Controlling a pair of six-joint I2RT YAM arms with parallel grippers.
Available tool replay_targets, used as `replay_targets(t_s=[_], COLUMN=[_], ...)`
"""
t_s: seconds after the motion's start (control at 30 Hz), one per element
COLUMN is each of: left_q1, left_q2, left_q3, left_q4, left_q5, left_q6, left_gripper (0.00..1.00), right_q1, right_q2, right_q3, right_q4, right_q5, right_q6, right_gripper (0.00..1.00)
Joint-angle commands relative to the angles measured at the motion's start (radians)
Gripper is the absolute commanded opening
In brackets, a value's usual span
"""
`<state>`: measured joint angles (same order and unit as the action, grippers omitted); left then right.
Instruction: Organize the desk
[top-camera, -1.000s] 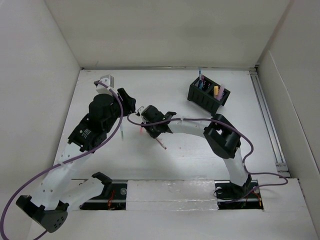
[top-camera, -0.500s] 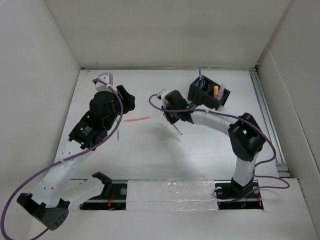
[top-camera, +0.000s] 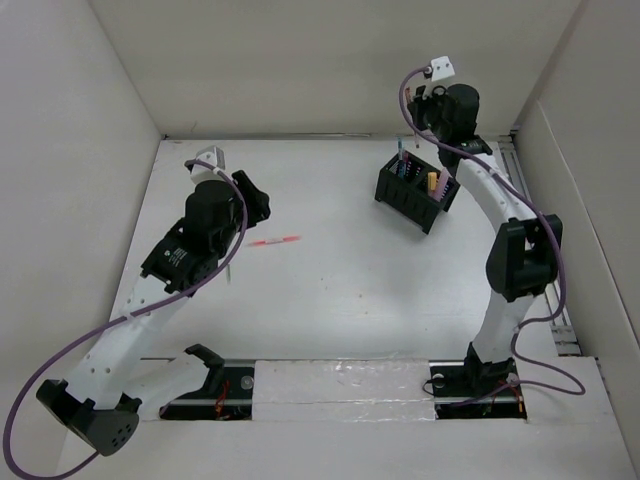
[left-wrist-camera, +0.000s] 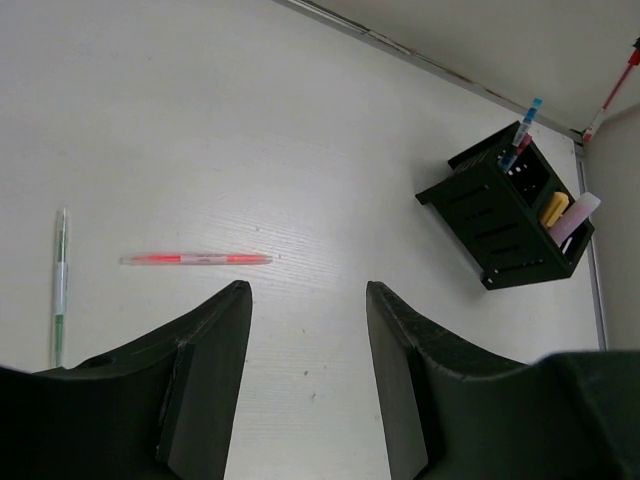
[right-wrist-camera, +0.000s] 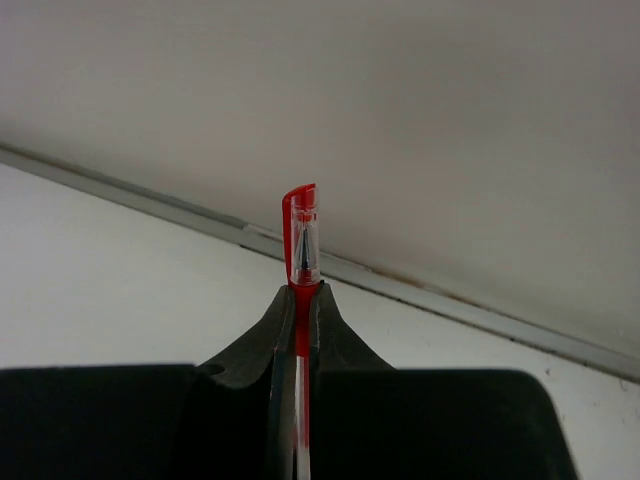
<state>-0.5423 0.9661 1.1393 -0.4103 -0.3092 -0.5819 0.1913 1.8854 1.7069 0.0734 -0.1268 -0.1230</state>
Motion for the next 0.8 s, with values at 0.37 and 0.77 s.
replay_targets(t_s=[0.37,0.77], left_q1=[0.001,0.001], left_q2=[-0.021,0.006], left_q3=[0.017,0.033], left_q4=[-0.056,-0.012], left_q5=[-0.082,-0.041], left_q6=[-0.101,-0.049], left_gripper=[0.46,0.46], right_q1=[-0.05,-0.05], right_q2=[0.067,-0.12], right_q3=[-0.218,-0.481], right_q4=[0.456,0.546], right_q5=[-0.246,-0.186], right_q6=[0.121,0.154], right_gripper=[0.0,0.53])
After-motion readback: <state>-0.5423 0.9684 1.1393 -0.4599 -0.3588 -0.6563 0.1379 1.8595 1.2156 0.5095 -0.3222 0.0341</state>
